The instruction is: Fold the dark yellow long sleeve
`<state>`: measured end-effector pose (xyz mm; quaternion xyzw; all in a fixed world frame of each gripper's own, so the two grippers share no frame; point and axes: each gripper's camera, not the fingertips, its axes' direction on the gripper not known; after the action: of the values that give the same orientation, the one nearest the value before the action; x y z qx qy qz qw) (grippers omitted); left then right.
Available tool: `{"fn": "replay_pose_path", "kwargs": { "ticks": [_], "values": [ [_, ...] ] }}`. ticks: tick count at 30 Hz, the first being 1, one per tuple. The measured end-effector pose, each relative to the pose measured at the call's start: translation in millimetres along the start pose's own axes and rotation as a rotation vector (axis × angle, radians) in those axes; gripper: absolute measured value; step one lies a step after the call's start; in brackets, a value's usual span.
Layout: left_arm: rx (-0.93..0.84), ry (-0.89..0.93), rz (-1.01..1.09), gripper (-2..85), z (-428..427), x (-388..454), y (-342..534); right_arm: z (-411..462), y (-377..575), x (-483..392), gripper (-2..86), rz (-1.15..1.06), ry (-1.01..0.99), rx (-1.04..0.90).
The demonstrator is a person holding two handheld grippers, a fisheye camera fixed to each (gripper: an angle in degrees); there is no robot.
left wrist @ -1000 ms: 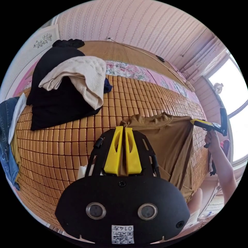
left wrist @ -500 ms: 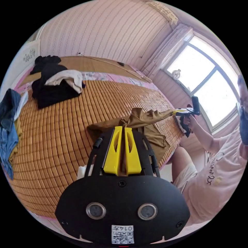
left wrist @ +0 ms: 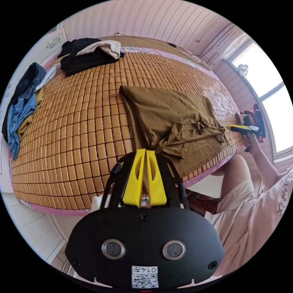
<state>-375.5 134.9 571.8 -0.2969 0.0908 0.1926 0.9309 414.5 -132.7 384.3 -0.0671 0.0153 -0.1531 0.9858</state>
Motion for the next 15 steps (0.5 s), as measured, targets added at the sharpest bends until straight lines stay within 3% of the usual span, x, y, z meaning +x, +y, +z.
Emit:
{"fn": "replay_pose_path", "kwargs": {
  "ticks": [5,8,13,15],
  "values": [
    [0.052,0.053,0.113,4.9,28,56,-35,16,-45,-73,7.8,-0.250,-0.127,0.009],
    [-0.019,0.068,0.121,6.3,63,70,-50,44,-69,-101,11.2,-0.297,-0.084,-0.038],
    [-0.051,0.087,0.114,0.4,84,71,-45,67,-82,-111,4.5,-0.244,-0.011,-0.093],
    [-0.028,0.143,0.134,-0.4,76,71,-36,59,-78,-113,2.3,-0.280,-0.086,-0.070]
  ]
}}
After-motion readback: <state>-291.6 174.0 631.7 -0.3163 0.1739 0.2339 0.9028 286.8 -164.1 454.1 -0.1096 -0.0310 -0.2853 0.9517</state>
